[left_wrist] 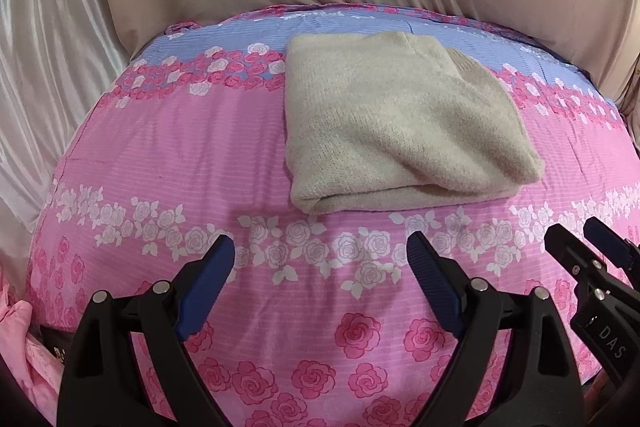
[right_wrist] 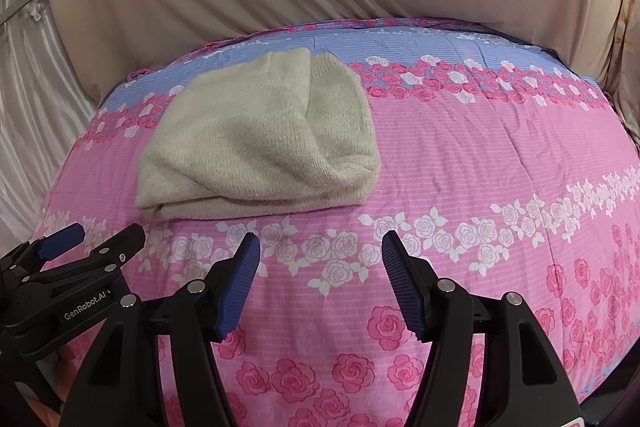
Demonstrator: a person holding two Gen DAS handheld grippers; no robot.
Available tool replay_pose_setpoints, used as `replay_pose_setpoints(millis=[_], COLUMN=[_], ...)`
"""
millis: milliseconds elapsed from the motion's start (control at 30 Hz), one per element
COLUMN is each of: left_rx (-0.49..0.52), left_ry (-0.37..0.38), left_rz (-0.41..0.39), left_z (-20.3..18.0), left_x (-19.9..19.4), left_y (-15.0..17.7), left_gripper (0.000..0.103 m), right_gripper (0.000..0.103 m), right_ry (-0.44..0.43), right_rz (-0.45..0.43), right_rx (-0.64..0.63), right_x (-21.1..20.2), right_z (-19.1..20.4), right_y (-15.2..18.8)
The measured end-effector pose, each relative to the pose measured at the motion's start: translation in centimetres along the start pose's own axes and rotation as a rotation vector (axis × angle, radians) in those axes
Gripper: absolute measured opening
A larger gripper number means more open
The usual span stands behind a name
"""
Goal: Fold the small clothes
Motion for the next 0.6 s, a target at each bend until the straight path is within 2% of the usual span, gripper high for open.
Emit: replay_pose_setpoints(millis=[267, 600], left_rx=[0.003, -0.028], left_ry=[-0.022, 0.005], left_rz=[-0.037, -0.022], left_z=[0.1, 0.2], left_x=[0.7, 1.8], left_y=[0.2, 0.6], left_gripper=[0.088, 0.088], right_gripper=[0.063, 0.063], right_ry=[0.022, 0.037], right_rz=[-0.003, 0.005], right_rx=[-0.021, -0.037], right_x=[0.6, 1.3], right_z=[0.1, 0.5], right_y=[0.4, 0.9])
Point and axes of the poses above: each gripper's, at about its wrist camera, not at the fingertips, and x roughly the way its jaws point, z to its left, y to its underside, the point moved 2 cm from there along x, roughly the way its jaws point, and after that the axes turned 8 degrees about -z, right-handed, at the moved point
